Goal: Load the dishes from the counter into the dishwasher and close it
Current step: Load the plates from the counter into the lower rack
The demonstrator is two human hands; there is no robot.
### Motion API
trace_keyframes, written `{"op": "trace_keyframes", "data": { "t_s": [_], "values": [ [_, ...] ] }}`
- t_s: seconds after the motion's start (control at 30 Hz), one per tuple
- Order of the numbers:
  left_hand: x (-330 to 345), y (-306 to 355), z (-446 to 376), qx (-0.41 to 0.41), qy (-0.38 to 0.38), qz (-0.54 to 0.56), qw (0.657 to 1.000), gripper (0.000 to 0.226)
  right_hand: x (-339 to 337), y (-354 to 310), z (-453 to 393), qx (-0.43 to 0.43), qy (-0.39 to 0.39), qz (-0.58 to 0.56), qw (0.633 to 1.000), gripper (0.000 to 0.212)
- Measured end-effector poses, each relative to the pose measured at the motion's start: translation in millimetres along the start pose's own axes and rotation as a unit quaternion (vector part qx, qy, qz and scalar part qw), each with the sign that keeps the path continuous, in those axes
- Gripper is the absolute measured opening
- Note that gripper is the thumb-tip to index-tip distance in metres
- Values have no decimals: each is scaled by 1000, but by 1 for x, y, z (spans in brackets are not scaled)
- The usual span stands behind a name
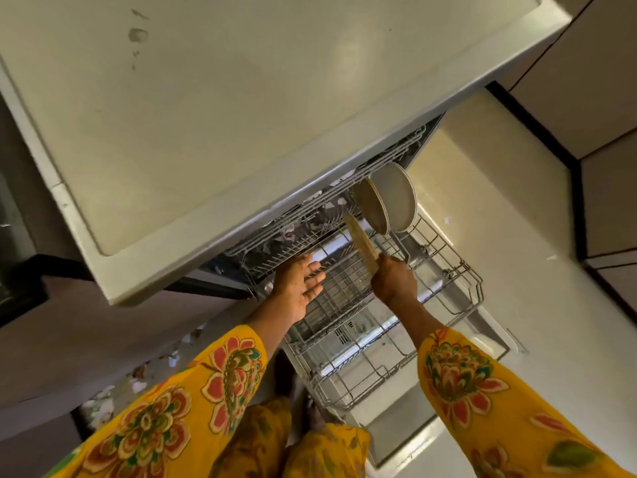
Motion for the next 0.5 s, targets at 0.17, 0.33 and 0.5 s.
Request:
{"op": "trace_keyframes", "data": {
  "t_s": [0.17, 0.33, 0.5],
  "values": [
    [-6, 7, -28, 4, 13, -8, 1000, 30, -8, 6, -53, 12, 30, -9, 999, 31],
    [-7, 21, -49, 41, 17, -36, 998, 20, -10, 4, -101, 17, 45, -10, 999, 30],
    [-19, 15, -68, 61, 35, -103, 992, 16, 0, 1, -137, 24, 22, -12, 999, 36]
  ]
}}
Point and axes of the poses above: each hand's wrist, its own z-axis away from the middle knuckle, its own x-axis out of the palm, y = z × x, the point moved 5 cm from there along -z, towards the middle knuckle, and after that the axes turned 2 degrees about -x, right-handed, at the moved point
